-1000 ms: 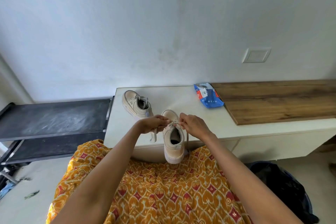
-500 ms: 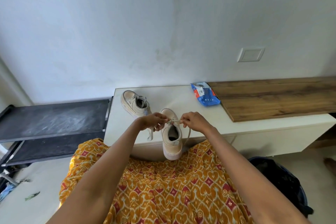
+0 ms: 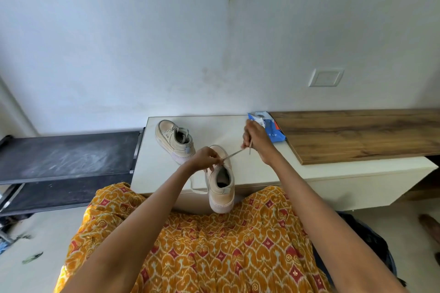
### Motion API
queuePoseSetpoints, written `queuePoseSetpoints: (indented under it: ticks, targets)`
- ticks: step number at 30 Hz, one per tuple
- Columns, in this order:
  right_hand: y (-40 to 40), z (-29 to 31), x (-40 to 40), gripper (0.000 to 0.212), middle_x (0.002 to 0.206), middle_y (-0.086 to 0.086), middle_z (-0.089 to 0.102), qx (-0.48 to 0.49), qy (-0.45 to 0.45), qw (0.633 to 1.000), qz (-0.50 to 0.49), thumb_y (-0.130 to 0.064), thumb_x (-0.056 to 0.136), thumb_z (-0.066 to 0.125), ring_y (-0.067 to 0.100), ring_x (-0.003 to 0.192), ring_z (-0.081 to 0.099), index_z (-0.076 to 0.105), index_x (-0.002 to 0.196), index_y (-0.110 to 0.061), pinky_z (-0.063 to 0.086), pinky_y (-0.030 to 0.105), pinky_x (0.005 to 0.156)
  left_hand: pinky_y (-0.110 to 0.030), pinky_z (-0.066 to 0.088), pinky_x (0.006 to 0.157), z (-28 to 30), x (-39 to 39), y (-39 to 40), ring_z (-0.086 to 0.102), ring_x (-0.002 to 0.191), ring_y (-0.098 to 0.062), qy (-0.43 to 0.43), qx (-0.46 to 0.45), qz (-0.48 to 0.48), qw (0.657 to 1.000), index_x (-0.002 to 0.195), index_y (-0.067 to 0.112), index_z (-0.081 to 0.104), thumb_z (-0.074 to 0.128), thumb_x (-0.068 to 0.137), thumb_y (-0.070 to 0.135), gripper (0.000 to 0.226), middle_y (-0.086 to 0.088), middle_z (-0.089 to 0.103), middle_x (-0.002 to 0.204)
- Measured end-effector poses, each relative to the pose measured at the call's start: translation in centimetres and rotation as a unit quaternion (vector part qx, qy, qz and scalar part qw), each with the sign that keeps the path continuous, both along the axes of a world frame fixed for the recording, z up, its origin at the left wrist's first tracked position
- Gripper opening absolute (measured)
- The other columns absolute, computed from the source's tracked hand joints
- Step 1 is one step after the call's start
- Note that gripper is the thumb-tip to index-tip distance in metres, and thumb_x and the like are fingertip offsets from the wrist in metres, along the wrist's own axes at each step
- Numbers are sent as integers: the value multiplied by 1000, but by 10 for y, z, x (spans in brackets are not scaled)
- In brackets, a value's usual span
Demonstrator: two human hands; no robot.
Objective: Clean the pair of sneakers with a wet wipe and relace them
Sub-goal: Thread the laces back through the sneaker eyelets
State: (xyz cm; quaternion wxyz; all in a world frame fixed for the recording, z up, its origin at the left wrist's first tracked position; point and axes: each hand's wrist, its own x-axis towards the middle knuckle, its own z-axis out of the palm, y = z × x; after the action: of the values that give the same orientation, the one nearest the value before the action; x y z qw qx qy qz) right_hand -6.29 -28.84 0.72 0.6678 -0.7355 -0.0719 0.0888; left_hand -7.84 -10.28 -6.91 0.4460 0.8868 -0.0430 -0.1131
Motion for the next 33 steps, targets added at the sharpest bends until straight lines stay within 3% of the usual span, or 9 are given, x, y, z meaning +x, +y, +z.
queuePoseSetpoints:
  ticks: [3,6,9,13,17,23,26,30,33]
  targets:
    - [2,-11,-11,15,71,-5,53,-348,-112,914,177,-21,98,42,9,62,50,53,91,-15,42,22,58,-19,43,49,2,0,1,59,59,-10,29,-28,9,999,90,0,68,59,90,15,17,-5,64,75]
    - [2,-32,-15,24,84,1,62,-475,-168,835,222,-32,96,48,17,78,58,62,91,-13,43,28,66,-18,44,50,3,-2,0,58,59,-8,40,-44,12,998,86,3,66,57,92,14,16,-2,61,70]
    - [2,-46,-16,32,90,1,61,-504,-180,830,158,-46,91,52,18,76,55,51,101,-15,38,26,58,-19,45,51,2,-2,0,59,59,-8,40,-54,15,998,91,-3,67,59,91,15,19,-6,63,72]
    - [-3,-49,-10,26,105,4,63,-503,-127,830,204,-39,94,50,20,92,57,58,102,-15,41,29,71,-19,45,51,1,-2,1,59,56,-7,44,-61,26,997,93,-2,68,61,90,15,19,-8,63,74]
    - [-10,-31,-9,19,96,0,53,-287,27,936,204,-27,95,48,13,90,50,61,87,-14,45,28,79,-18,45,49,2,-2,0,61,61,-11,53,-61,31,996,92,0,68,61,89,16,17,-9,64,76]
    - [-24,-19,-6,24,103,6,57,-72,57,979,181,-25,96,46,16,107,51,60,88,-7,42,37,100,-21,45,52,5,-2,0,61,63,-12,63,-51,20,997,90,3,67,61,90,17,15,-5,65,76]
    - [-30,-14,-7,23,102,2,61,-185,18,960,209,-27,92,55,14,100,54,68,97,-8,42,29,93,-23,46,53,4,0,0,62,64,-13,67,-40,19,997,95,-1,66,62,89,17,20,-8,65,79]
    - [-27,-22,-10,19,89,-10,59,-431,-35,859,274,-20,86,64,6,86,55,71,99,-9,43,17,75,-21,44,51,6,-1,-2,60,62,-13,70,-33,23,997,98,-4,65,62,89,16,23,-10,64,83]
    - [-20,-34,-14,12,93,0,62,-423,-28,877,226,-17,89,55,14,89,57,63,95,-11,43,25,77,-21,44,51,7,-4,-2,59,61,-12,71,-41,33,996,96,-2,67,60,90,15,19,-11,63,83]
